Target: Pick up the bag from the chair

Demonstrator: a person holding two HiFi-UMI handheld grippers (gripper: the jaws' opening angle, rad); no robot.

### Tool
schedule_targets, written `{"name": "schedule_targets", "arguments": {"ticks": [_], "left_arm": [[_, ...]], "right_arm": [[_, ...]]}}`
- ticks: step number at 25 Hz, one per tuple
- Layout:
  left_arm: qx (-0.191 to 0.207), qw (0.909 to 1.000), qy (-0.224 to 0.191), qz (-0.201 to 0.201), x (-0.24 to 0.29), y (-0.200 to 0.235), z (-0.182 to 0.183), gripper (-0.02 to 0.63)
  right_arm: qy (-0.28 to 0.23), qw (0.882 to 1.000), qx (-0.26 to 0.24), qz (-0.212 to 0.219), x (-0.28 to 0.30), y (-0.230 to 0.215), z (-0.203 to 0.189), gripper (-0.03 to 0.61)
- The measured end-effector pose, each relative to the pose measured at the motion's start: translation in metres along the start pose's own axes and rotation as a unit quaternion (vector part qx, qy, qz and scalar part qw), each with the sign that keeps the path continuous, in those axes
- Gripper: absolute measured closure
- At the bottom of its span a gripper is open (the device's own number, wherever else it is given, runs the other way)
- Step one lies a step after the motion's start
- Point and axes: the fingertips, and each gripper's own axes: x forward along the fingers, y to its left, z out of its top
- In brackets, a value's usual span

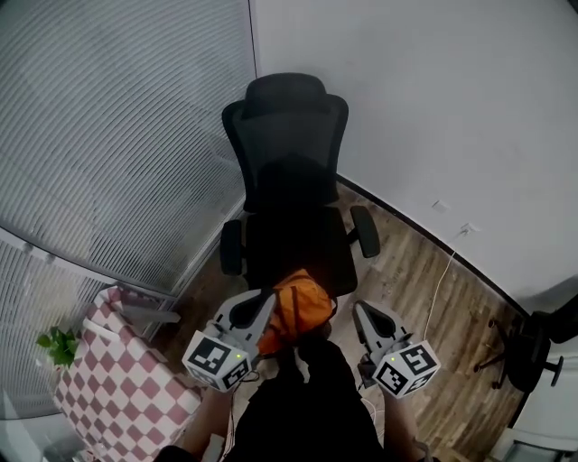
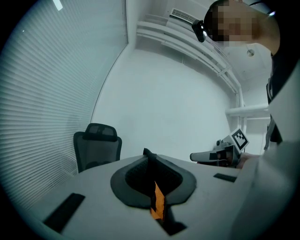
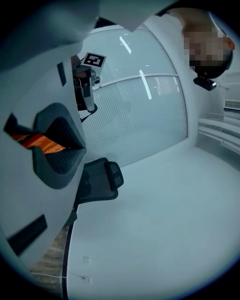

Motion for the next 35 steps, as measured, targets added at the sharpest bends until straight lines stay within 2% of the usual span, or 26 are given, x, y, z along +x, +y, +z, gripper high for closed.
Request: {"name": "schedule_targets", "arguments": {"ticks": [7,14,19,24,29,35], "left_arm": [[-0.006,0.9999,-0.007,0.013,-0.042,-0.007,0.001,0.580],[-0.008,0.9990,-0.038,0.021,-0.073,-0.021,0.028,0.580],[0.006,0.9981,-0.055,0.026,-0.086,-0.028,0.043,0.580],[0.026,0.9979,-0.055,0.022,-0.093,-0.035,0.048,0.580],[0.014,0.9974,-0.064,0.029,-0.094,-0.036,0.048,0.580],[0.016,0.9981,-0.055,0.021,-0.096,-0.036,0.044,0.580]], "right_arm": [[0.003,0.999,-0.035,0.013,-0.020,0.028,0.000,0.560],[-0.039,0.998,-0.054,0.009,-0.052,0.032,0.036,0.560],[-0.070,0.996,-0.062,0.004,-0.067,0.029,0.054,0.560],[-0.077,0.995,-0.066,0.003,-0.072,0.028,0.053,0.560],[-0.083,0.993,-0.081,0.007,-0.076,0.032,0.052,0.560],[-0.084,0.993,-0.083,0.017,-0.078,0.042,0.049,0.560]]}}
